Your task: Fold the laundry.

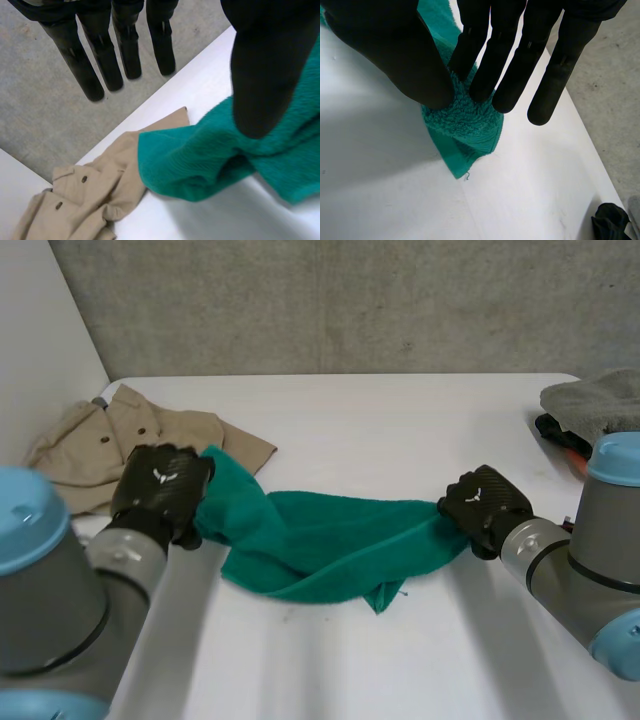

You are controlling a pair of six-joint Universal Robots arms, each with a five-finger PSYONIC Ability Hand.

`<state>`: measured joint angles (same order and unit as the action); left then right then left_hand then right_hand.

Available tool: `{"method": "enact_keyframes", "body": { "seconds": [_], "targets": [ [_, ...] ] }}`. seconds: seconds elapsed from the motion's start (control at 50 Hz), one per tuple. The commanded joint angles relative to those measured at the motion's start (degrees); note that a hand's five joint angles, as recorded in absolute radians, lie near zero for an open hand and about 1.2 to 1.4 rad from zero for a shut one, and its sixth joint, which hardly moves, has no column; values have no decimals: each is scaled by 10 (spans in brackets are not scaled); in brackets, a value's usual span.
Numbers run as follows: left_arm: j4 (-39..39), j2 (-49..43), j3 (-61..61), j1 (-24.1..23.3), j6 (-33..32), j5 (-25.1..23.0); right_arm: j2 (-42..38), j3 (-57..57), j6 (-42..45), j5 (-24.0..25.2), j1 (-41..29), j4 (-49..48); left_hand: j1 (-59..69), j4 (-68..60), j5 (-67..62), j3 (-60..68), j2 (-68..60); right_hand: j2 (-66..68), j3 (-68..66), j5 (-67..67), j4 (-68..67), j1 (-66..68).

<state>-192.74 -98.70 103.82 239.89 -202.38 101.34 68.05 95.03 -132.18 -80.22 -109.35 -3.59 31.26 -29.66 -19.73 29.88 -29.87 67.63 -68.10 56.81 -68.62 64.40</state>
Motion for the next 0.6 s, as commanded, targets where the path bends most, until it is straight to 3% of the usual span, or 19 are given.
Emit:
{"method": "enact_keyframes", "body": {
  "seconds": [0.02,0.14,0.24,0.36,0.6],
  "targets": [
    [39,27,70,16,56,-44,6,5,-2,4,3,-3,133,-149,-148,146,-147,124,-119,132,-114,156],
    [63,-33,46,51,108,-116,6,6,-3,5,-3,-1,91,-107,-106,105,-105,124,-119,132,-114,156],
    [63,-79,11,66,114,-161,9,12,-2,4,-7,-2,82,-98,-98,96,-96,124,-119,132,-114,156],
    [61,-131,-34,62,116,-161,9,16,-1,2,-8,-2,27,-43,-42,40,-41,124,-119,132,-114,156],
    [58,-203,-86,47,96,-149,13,17,-1,4,2,-2,40,-56,-55,54,-54,124,-119,132,-114,156]
  ]
}}
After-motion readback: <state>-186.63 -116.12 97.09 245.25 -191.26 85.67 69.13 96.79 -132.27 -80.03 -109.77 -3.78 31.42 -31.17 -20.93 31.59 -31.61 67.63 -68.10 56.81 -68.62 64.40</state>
